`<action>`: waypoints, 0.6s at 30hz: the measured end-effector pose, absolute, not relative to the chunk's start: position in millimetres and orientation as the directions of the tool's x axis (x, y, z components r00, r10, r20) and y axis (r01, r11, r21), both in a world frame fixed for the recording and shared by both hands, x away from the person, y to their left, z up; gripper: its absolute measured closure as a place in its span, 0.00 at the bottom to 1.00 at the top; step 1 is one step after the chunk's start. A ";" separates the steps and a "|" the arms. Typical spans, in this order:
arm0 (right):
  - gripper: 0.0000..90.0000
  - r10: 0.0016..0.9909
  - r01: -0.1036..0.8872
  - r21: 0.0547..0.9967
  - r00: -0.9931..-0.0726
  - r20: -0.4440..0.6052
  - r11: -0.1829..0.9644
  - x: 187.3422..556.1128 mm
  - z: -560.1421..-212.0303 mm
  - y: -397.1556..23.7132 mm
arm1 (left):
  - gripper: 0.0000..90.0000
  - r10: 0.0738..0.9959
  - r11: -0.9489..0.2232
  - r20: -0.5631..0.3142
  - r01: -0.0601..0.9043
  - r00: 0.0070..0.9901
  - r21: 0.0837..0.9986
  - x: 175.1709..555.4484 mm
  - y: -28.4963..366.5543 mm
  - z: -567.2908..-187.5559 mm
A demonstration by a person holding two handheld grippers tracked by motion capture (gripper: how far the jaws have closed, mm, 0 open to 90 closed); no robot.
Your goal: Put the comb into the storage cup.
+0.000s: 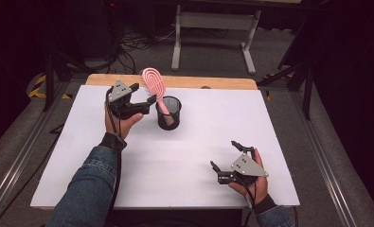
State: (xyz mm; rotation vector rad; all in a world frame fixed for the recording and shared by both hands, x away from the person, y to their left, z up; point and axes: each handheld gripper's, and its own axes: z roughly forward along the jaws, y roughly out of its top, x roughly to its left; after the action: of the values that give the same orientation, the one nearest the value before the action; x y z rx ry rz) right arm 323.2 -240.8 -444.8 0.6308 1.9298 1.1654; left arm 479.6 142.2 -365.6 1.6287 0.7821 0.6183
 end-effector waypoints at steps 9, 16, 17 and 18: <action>0.06 0.736 0.018 0.892 -0.571 -0.362 0.453 323.2 -444.3 -241.0 | 0.09 0.763 -0.148 0.026 0.136 0.645 0.980 473.9 141.8 -360.2; 0.06 0.737 0.018 0.892 -0.570 -0.362 0.452 322.9 -444.1 -240.6 | 0.08 0.753 -0.181 0.068 0.106 0.654 0.978 465.1 139.9 -352.7; 0.06 0.738 0.018 0.892 -0.570 -0.362 0.451 322.9 -444.1 -240.7 | 0.08 0.751 -0.190 0.078 0.102 0.656 0.977 463.7 139.8 -351.6; 0.06 0.738 0.018 0.892 -0.570 -0.362 0.451 323.0 -444.2 -240.7 | 0.08 0.749 -0.190 0.078 0.100 0.658 0.977 462.4 139.1 -350.8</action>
State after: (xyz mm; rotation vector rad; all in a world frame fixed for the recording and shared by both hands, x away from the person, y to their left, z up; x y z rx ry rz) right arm 323.0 -240.7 -444.2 0.6342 1.9239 1.1699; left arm 462.4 139.1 -350.8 1.6839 0.6980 0.6783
